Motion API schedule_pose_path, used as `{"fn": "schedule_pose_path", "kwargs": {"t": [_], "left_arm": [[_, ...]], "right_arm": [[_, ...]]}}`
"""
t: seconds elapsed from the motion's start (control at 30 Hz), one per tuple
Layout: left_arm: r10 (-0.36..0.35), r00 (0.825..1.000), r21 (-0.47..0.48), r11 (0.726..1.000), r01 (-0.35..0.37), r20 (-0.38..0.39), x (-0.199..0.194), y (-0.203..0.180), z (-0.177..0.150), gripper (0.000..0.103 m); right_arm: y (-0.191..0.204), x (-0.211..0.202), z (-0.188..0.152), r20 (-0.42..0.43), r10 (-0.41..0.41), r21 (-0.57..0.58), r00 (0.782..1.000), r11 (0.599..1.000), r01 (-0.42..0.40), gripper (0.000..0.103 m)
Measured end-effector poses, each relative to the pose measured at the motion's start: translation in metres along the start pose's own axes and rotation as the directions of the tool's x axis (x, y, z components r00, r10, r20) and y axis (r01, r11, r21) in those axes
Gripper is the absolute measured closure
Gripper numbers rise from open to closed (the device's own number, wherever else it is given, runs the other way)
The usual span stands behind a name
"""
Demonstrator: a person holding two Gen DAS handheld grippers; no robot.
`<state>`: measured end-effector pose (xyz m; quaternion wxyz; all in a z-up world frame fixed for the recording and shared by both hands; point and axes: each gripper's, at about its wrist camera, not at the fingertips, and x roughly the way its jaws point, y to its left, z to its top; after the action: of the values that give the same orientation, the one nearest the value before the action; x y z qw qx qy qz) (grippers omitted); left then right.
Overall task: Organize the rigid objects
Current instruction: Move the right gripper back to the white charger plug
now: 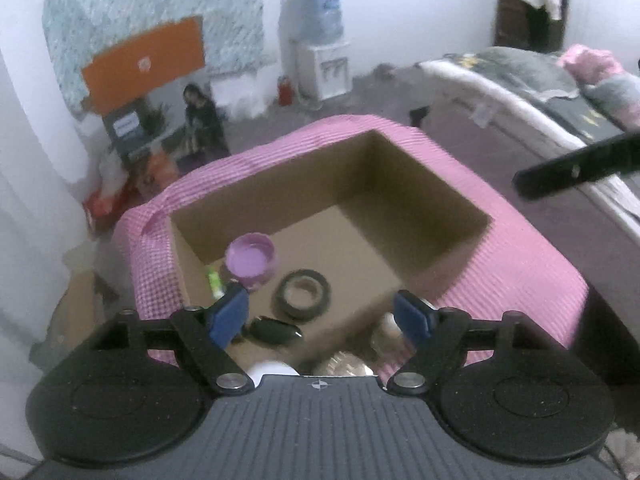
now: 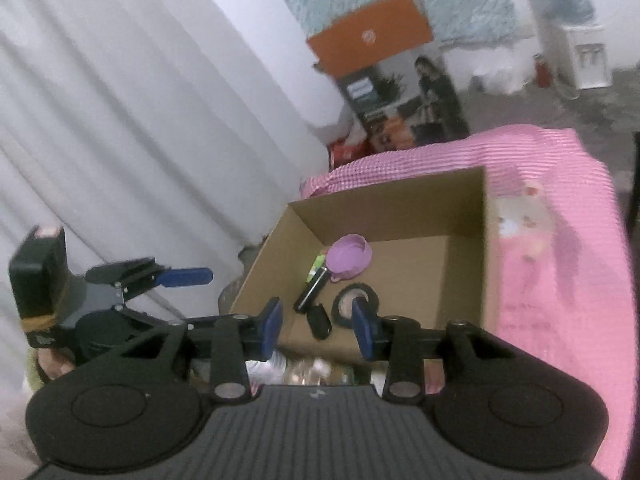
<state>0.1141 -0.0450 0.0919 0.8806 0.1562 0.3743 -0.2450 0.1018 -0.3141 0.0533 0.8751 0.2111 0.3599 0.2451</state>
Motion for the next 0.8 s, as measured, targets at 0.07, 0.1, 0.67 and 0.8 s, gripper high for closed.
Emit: {"fn": "schedule_pose_path", "kwargs": {"t": [0.07,0.1,0.67,0.8], "left_arm": [[-0.015,1.000,0.011,1.000,0.015,0.023,-0.004,-0.016,-0.016,0.023],[-0.021,0.999,0.012,1.000,0.021,0.030,-0.004,-0.024,-0.024,0.023],[-0.055,0.998,0.119,0.991,0.055,-0.010,0.097,-0.111,-0.065,0.045],[-0.026,0.999,0.109,0.994,0.028,-0.023,0.110,-0.115,-0.069,0.053]], "right_arm": [[-0.001,-0.020,-0.020,0.021,0.001,0.018,1.000,1.000,-0.002,0.058],[-0.003,-0.027,-0.030,0.031,0.005,0.031,1.000,1.000,-0.006,0.057],[-0.083,0.049,-0.099,-0.030,0.018,0.336,0.999,0.942,-0.007,0.062],[-0.096,0.075,-0.091,-0.053,0.034,0.357,0.998,0.934,-0.013,0.067]]}}
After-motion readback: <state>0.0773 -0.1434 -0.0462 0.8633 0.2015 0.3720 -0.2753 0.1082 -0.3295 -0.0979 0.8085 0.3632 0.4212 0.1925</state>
